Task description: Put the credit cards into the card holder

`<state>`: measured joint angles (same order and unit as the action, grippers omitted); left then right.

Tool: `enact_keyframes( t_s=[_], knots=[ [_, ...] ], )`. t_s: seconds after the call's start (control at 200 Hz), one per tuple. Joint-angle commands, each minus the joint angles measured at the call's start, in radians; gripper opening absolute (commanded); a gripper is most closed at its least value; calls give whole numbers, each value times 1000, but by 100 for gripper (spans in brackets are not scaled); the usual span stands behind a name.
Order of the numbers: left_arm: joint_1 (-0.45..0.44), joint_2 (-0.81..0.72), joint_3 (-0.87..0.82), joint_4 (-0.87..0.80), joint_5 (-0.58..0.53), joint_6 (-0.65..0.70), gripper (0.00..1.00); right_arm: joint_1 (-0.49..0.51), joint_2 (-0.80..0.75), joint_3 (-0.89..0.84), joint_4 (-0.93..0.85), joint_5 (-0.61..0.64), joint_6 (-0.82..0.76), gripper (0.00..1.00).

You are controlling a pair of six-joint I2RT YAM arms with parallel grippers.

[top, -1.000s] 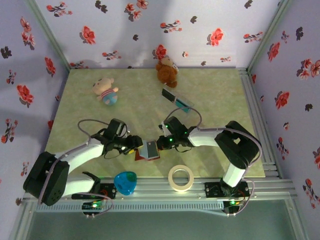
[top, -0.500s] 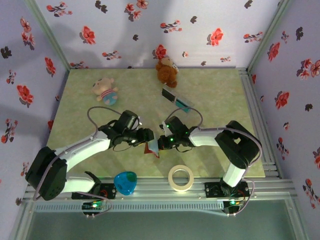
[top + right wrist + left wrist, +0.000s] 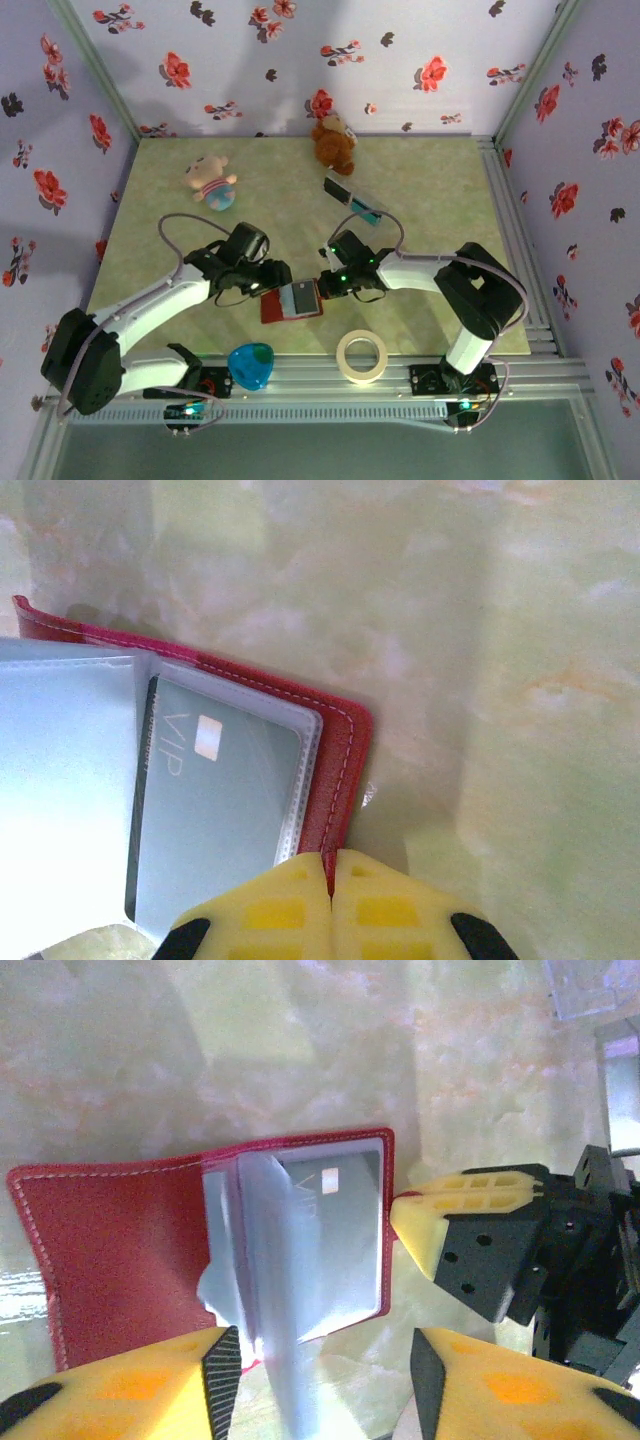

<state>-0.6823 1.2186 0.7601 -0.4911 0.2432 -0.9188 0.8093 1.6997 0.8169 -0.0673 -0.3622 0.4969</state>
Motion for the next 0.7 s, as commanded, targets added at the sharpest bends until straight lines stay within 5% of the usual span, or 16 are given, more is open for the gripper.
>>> enact_keyframes(
  t_s=[0.0,0.205,0.455,0.695],
  knots=[
    [-1,28,8,-11,33,-10,50,-4,14,3,-51,16,-15,0],
    [8,22,-42,56,64,-11,51,-5,23,-11,-8,-23,23,0],
    [189,-92,-210,-45,-9,66,63,-5,33,-5,-10,-24,24,0],
    [223,16,-271,247,153,51,63,-4,56,15,-9,-31,29,0]
  ],
)
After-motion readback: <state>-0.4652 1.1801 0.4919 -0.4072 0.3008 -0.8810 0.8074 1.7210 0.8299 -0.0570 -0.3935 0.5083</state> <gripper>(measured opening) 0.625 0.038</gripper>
